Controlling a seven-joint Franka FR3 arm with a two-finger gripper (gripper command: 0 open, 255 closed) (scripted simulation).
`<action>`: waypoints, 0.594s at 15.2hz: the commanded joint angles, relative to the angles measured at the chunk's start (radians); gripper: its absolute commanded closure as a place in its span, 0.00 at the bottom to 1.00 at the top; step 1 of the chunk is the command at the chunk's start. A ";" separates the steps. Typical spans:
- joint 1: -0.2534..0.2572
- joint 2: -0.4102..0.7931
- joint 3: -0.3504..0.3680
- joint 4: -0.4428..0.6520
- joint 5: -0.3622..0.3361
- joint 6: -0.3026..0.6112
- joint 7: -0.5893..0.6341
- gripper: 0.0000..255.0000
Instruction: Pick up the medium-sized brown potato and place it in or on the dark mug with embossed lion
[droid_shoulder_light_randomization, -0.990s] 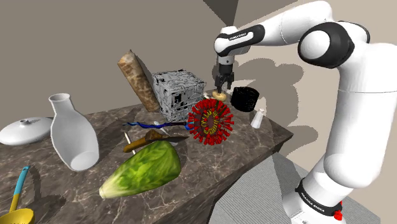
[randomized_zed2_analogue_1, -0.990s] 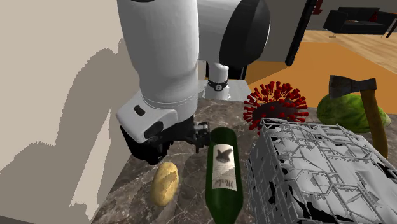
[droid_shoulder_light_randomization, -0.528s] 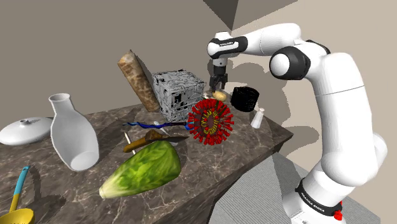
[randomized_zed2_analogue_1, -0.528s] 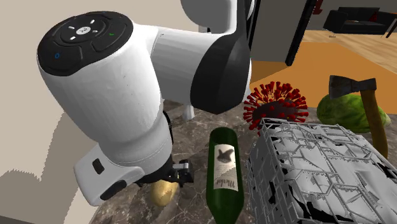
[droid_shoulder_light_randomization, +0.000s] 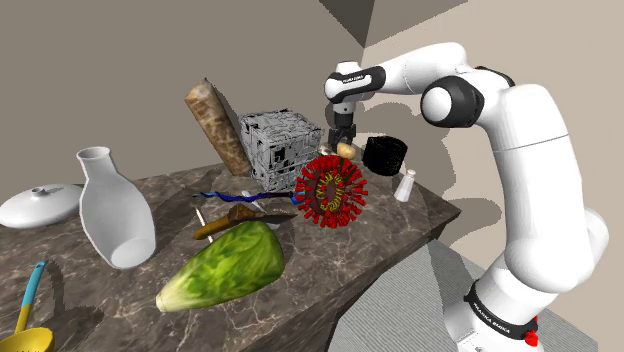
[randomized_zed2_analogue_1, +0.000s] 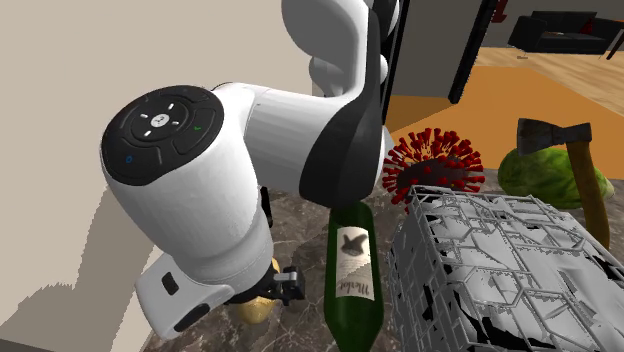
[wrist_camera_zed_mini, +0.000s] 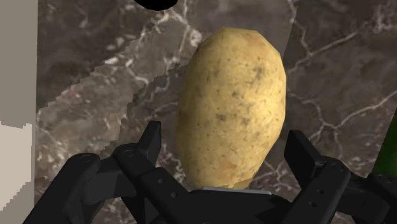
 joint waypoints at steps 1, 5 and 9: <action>0.000 0.000 0.000 -0.005 0.000 0.005 0.000 0.00; 0.000 0.000 0.000 -0.005 0.000 0.005 0.000 0.00; 0.000 0.000 0.000 -0.005 0.000 0.005 0.000 1.00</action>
